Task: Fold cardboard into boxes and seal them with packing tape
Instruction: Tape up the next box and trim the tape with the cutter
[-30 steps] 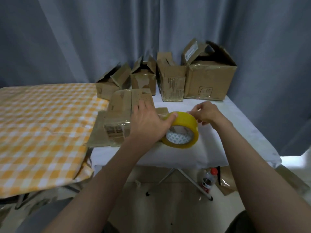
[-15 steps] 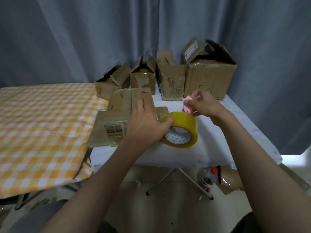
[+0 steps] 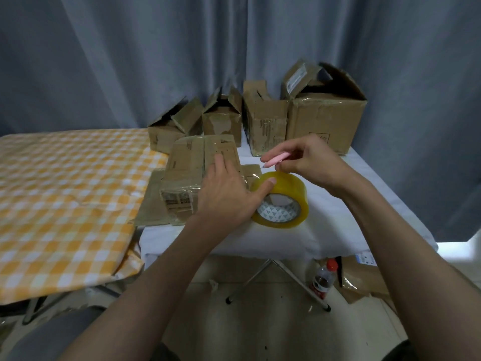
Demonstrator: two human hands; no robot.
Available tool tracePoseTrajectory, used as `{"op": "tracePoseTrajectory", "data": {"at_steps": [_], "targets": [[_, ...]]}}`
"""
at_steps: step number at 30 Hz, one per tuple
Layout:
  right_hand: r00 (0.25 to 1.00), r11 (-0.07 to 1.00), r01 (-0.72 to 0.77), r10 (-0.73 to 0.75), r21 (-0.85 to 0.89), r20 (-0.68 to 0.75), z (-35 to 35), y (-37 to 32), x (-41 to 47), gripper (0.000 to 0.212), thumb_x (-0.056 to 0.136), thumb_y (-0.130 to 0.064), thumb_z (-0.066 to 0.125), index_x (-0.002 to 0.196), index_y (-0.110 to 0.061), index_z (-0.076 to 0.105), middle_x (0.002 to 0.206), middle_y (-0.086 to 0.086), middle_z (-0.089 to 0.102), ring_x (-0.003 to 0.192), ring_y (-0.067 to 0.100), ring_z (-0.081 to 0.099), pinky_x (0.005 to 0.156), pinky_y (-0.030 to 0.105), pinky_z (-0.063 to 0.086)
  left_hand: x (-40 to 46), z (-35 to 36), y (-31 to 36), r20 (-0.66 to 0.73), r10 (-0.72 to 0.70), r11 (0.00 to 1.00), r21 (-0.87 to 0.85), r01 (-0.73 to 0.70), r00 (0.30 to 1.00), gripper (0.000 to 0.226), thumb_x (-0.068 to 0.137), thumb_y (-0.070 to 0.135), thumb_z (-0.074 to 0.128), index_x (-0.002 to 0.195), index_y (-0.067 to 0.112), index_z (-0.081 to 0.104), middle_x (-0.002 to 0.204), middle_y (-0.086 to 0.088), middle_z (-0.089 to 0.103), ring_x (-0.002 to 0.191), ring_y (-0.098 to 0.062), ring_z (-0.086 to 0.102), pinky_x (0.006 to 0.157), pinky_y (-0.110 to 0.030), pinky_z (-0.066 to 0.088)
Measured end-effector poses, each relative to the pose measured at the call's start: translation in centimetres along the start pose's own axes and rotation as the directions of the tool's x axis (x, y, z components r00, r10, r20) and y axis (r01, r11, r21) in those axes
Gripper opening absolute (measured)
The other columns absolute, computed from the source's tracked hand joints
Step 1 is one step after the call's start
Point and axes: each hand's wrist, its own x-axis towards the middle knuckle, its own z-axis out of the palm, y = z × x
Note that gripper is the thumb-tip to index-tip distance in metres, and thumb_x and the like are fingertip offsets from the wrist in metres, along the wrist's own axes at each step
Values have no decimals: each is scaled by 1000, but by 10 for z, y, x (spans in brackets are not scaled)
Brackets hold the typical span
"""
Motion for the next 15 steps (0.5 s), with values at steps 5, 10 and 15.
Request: {"op": "tracePoseTrajectory", "data": {"at_steps": [5,10,15], "targets": [[1000,999,-10,11,51,-24,5,-2,2,17,83,-13,77,99,-20,80,96,-8,77,98,5,68,93,33,55,-2,0,0,-18,8,1000,0,-8,1000,108,76,86,30,137,-2,43,144,-16,35,132,-32,38,110,-46,37],[995,997,66,-70,-48,-74,10,-6,10,32,85,-2,74,110,-22,75,106,-8,73,99,11,66,92,33,56,-4,2,1,-32,7,1000,-1,-7,999,108,76,86,28,138,-2,41,144,-16,35,133,-32,37,111,-46,35],[979,975,201,-199,-97,32,6,-9,16,22,86,9,67,94,-10,75,100,-3,68,89,2,69,79,14,51,-3,4,-2,-27,14,1000,-1,-14,1000,108,76,86,27,136,-3,42,141,-16,36,132,-32,37,112,-45,34]]}}
